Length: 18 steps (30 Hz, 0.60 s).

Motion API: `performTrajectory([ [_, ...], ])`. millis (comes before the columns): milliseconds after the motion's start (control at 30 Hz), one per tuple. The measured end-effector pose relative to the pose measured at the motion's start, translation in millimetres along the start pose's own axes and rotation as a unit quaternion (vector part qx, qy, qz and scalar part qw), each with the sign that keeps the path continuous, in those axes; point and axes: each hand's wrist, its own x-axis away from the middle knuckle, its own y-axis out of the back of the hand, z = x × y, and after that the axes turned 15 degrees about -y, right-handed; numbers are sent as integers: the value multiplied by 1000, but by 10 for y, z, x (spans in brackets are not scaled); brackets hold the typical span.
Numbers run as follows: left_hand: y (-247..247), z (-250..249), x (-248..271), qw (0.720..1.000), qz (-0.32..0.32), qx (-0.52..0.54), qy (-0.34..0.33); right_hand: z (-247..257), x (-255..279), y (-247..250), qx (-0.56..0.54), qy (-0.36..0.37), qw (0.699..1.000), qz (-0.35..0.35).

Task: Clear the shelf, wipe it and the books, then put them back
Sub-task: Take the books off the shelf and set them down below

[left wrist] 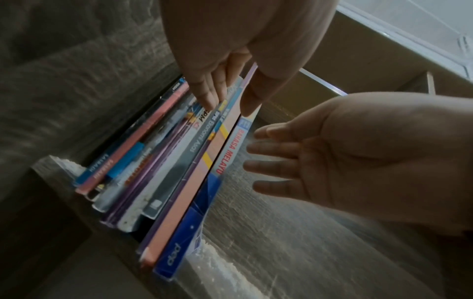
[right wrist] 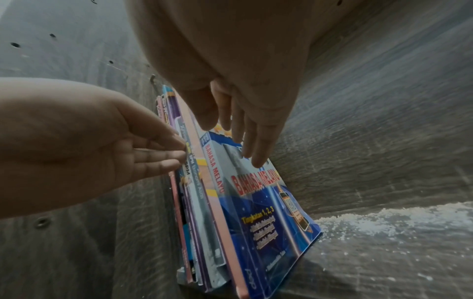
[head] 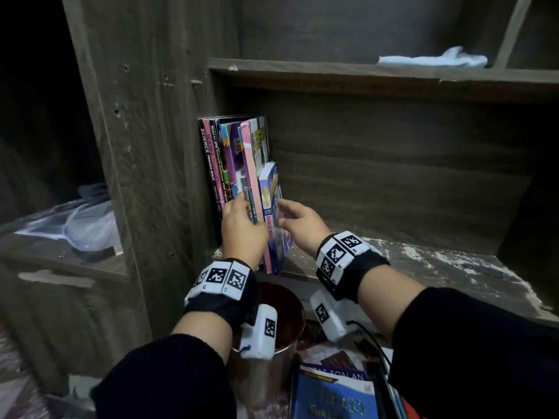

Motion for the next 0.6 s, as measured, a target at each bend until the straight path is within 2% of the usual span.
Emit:
performTrajectory([
  [167,-116,36,-28,995,-81,51,16,-42,-164,-34,-103,0,994,42],
  [267,-183,65,-31,993,-104,55,12,-89,-222,-65,-119,7,992,53],
  [467,-183,19,-115,996,-91,-12,-6,-180,-300,-36,-129,22,990,49],
  [600,2,-82,-321,993,-35,-110,-25,-228,-343,-16,-130,28,990,54],
])
